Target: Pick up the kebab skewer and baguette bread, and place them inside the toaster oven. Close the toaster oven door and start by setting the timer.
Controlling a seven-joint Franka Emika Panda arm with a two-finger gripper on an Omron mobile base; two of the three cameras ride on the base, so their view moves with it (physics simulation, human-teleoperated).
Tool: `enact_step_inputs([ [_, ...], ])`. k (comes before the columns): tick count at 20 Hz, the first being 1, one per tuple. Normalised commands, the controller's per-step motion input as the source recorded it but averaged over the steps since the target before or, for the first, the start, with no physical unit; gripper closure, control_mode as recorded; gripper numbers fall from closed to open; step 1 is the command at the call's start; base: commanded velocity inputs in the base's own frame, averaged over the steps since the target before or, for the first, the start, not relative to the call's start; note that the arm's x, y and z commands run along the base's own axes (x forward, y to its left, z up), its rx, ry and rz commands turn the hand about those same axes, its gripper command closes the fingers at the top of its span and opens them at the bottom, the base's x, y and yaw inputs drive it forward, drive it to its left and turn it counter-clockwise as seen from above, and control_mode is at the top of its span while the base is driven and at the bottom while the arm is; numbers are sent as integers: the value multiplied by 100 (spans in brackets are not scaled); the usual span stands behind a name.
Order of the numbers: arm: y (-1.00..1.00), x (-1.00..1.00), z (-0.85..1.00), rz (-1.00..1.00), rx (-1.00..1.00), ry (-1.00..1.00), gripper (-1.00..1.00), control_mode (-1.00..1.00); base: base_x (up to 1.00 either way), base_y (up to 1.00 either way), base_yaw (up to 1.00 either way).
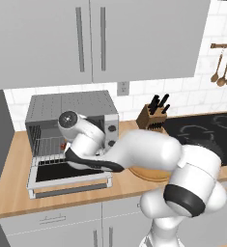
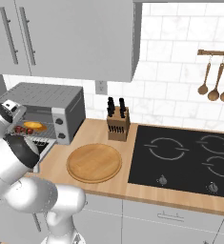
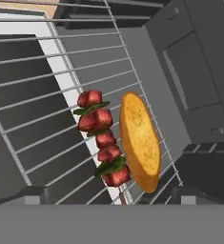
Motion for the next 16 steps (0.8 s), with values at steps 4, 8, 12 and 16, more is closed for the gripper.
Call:
enact_step_inputs([
  [4, -13, -52, 11, -27, 18, 0, -100, -100, 0, 0, 0],
  [8, -1, -28, 5, -32, 19, 0, -100, -100, 0, 0, 0],
  [12, 0, -20, 1, -33, 20, 0, -100, -100, 0, 0, 0],
  [16, -2, -4, 1, -34, 27, 0, -100, -100, 0, 0, 0],
])
